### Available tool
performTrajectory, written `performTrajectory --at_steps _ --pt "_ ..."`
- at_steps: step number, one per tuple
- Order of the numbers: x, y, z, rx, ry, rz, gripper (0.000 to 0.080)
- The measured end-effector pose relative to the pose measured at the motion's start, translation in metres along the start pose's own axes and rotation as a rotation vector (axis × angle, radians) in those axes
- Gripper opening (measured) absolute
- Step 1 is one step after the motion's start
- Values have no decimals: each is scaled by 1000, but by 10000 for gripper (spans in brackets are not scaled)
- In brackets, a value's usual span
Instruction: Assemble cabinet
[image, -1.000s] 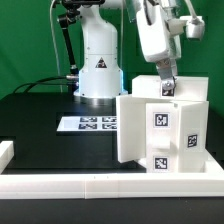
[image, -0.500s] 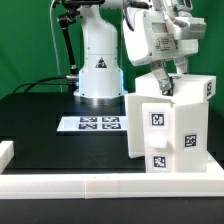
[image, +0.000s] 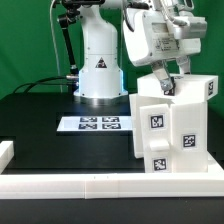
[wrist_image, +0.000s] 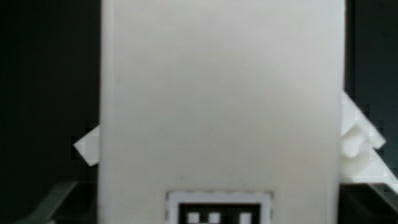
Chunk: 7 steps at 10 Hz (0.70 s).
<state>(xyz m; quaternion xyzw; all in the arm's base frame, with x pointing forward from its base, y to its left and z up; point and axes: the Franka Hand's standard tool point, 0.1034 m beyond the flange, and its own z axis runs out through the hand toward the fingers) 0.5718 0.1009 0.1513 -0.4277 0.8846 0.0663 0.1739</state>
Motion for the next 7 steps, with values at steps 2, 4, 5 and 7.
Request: performTrajectory --at_steps 2,4,5,7 --pt "-8 1 -13 -7 -27 11 786" --pt "-16 -2 -26 7 -63 30 796" --pt "-19 -4 -29 12 -76 36 796" --pt "-19 -4 -28 11 -79 2 798"
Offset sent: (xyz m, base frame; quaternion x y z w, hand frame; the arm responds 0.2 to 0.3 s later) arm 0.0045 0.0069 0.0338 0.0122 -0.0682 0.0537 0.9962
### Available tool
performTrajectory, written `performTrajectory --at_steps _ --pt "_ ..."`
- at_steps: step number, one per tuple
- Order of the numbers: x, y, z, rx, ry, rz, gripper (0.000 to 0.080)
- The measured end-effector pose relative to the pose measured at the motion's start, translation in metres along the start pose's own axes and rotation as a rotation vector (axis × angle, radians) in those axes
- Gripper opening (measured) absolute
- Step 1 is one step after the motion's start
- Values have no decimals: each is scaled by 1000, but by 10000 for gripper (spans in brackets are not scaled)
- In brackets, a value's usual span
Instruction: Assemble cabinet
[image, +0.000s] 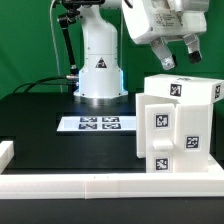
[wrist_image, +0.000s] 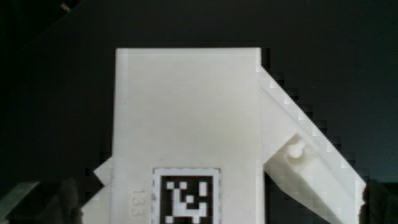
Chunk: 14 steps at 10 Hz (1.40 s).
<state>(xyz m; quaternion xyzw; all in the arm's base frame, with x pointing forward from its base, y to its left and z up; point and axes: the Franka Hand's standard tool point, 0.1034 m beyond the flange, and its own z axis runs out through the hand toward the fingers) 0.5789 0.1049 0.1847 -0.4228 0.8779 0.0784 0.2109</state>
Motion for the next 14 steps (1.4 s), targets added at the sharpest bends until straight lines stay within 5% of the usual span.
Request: performTrajectory --at_steps 8,14 --pt "-11 14 5 -141 15 -1011 798" --pt "-16 16 1 -147 13 -1394 798"
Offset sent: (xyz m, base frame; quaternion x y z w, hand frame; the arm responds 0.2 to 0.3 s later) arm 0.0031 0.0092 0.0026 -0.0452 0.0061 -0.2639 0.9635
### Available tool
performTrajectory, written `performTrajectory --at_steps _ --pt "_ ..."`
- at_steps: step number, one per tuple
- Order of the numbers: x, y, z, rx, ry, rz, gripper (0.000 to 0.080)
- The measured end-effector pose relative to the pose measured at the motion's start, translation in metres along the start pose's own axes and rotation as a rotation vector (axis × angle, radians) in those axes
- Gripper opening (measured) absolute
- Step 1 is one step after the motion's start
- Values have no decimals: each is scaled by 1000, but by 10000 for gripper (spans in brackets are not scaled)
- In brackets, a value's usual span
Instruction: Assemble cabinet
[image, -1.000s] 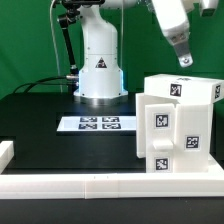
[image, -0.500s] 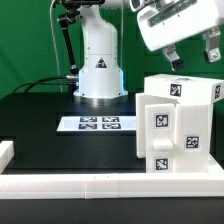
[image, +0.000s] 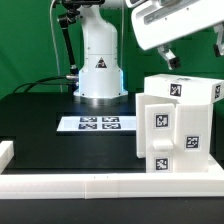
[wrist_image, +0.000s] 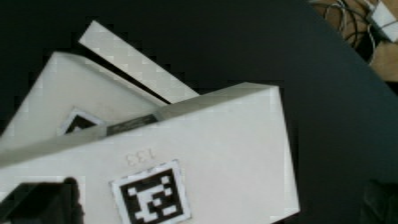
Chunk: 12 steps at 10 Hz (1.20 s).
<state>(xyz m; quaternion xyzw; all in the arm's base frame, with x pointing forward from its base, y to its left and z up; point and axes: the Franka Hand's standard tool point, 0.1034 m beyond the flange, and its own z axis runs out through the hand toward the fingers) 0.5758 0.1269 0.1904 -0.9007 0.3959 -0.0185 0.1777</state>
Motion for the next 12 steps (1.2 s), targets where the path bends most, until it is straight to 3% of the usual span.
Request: performTrajectory --at_steps 1,4,7,9,12 --pt "-1 0 1 -6 1 -92 798" --pt "-4 -1 1 -61 15 -576 798" --pt "2 4 1 -77 5 -940 798" --pt "7 5 6 -108 -49 -1099 798" --pt "13 13 8 -110 -52 -1296 798"
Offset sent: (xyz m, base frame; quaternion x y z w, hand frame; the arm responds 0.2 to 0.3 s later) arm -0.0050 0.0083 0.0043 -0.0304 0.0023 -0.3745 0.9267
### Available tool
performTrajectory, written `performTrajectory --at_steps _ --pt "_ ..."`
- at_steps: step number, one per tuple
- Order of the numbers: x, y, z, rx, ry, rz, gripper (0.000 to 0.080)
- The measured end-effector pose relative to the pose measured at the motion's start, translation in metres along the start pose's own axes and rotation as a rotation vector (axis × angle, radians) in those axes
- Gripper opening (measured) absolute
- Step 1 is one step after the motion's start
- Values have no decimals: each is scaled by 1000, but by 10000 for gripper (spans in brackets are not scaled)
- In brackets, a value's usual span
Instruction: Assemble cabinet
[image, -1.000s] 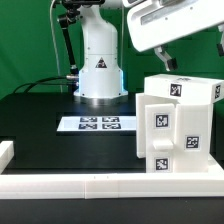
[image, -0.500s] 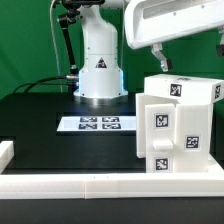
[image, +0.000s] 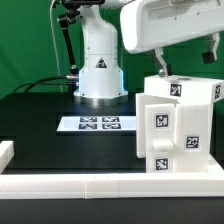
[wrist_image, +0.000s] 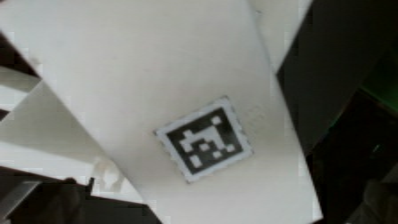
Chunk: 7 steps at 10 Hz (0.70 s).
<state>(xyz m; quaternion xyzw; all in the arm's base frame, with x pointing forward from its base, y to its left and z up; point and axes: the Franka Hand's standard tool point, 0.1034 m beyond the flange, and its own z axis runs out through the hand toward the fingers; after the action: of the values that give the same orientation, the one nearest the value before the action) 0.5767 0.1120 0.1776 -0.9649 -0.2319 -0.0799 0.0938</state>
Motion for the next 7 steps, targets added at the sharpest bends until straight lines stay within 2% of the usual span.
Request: performTrajectory --at_steps 3,7 --pt "-5 6 2 -6 -1 -204 798" --pt "-16 11 14 -28 3 -201 798"
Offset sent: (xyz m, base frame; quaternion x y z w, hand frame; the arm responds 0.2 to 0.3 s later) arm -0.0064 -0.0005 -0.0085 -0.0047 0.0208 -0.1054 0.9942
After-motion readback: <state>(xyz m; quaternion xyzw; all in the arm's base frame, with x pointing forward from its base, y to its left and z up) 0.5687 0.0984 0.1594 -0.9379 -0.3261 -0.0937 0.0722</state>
